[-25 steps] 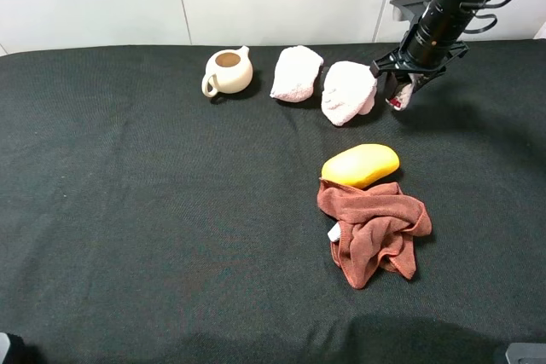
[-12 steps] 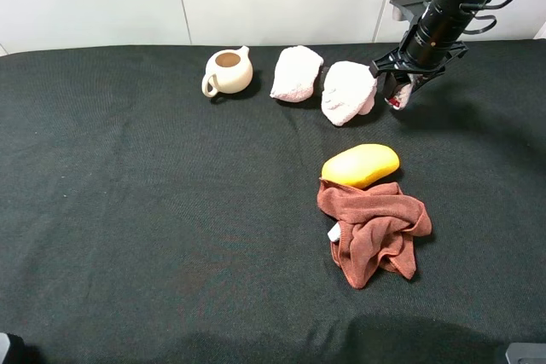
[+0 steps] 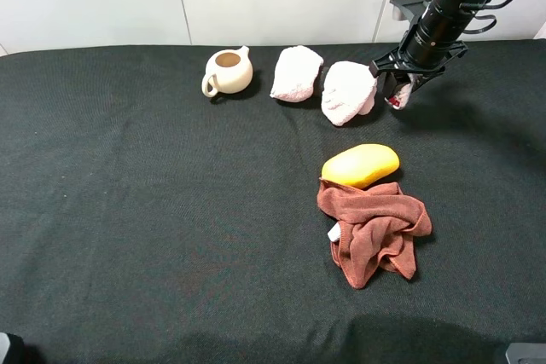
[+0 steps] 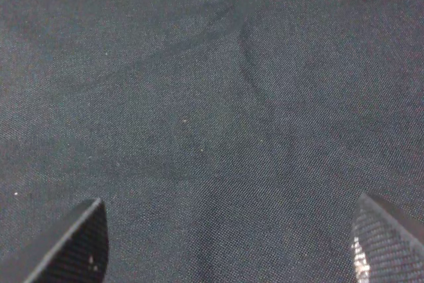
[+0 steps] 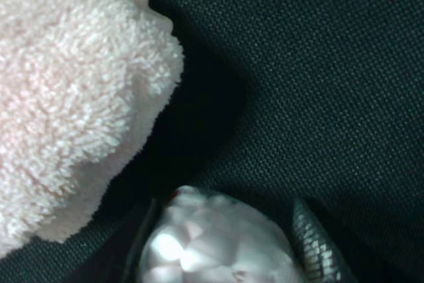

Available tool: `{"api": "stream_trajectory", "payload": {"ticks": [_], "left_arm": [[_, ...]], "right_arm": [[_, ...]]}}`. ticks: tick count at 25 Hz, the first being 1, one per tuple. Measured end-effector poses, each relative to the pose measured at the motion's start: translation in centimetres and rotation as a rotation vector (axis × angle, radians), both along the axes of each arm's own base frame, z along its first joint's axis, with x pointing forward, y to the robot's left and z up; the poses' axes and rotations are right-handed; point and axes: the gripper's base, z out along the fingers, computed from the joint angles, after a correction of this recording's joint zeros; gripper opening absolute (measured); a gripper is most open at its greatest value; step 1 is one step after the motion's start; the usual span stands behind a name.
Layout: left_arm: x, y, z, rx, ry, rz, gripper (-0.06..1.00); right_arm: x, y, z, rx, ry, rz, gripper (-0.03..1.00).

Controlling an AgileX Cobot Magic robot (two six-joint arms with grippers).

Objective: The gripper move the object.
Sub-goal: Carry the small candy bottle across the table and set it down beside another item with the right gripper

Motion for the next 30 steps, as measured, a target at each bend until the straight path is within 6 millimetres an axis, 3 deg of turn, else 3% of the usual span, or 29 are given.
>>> {"api": "stream_trajectory", "payload": {"ticks": [30], "left_arm": [[0.00,0.00,0.00,0.000,0.000,0.000,0.73]], "right_arm": [[-0.01,-0.45,-0.03,-0.047,0.002,-0.019,0.32]]}}
